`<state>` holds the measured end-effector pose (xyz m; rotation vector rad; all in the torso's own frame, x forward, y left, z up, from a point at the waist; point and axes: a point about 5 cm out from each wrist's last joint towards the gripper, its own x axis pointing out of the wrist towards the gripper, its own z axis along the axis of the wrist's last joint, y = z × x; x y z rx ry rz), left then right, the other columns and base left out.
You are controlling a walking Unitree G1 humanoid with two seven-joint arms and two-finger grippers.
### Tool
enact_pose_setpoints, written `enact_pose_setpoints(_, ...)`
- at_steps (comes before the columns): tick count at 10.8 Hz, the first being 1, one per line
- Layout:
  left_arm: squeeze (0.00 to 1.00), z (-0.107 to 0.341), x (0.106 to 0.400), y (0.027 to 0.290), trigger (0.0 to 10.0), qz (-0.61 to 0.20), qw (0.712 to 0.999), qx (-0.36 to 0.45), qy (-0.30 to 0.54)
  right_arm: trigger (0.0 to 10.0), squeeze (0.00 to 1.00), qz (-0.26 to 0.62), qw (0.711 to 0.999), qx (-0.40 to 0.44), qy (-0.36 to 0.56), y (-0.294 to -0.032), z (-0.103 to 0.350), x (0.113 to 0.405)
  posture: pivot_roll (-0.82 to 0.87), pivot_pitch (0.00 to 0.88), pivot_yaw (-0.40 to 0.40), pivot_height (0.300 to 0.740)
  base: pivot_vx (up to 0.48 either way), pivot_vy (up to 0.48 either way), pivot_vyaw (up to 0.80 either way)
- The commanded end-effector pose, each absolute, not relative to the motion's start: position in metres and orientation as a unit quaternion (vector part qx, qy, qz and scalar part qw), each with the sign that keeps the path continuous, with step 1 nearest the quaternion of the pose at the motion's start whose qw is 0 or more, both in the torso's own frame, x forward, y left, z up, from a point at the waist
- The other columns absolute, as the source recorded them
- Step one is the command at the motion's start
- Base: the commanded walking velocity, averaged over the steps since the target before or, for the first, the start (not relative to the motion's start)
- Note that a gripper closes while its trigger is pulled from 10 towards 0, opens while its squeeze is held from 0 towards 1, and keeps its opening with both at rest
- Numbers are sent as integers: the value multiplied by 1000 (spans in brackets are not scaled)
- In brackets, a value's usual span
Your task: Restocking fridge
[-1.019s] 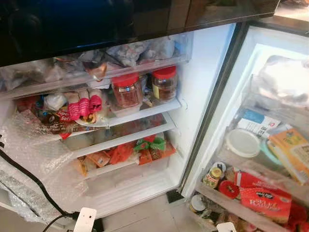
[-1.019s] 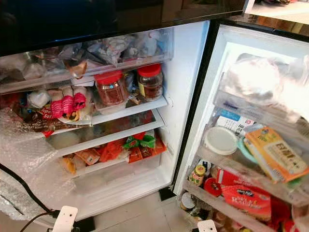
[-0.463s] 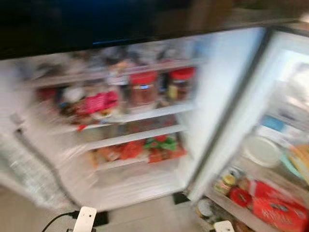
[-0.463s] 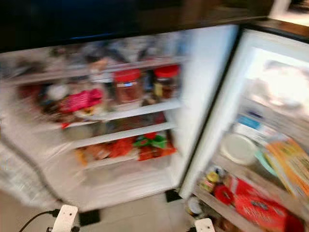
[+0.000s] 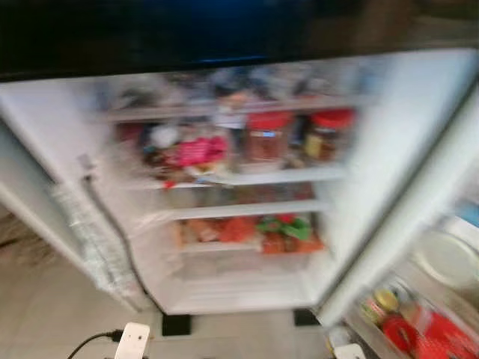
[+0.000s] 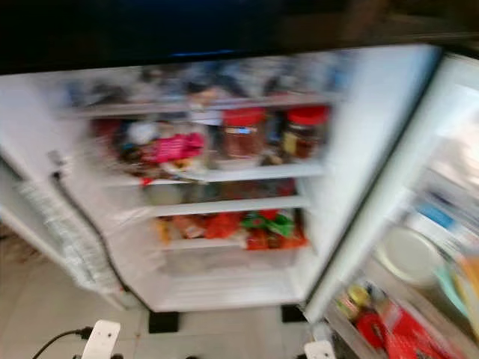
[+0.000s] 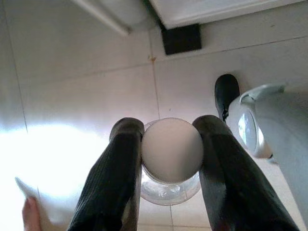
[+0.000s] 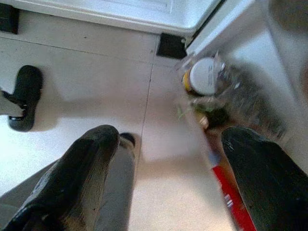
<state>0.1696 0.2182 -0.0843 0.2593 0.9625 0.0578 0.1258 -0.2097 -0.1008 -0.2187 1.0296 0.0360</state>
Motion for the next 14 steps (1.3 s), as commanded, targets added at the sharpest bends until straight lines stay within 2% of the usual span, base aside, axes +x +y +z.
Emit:
enact_pose_setpoints(1,0,-84,169,221,10000,27,876,132,463,10000,0,15,861,-92,499,-208,-103,121,-119,52,19,740,0,0,0)
enact_pose_setpoints(9,0,-83,170,221,10000,28,878,134,458,10000,0,16,862,-88,499,-207,-103,123,-117,59,21,740,0,0,0)
enact_pose_setpoints(14,0,-74,180,218,10000,14,912,140,385,10000,0,18,862,-87,499,-202,-103,123,-115,64,20,740,0,0,0)
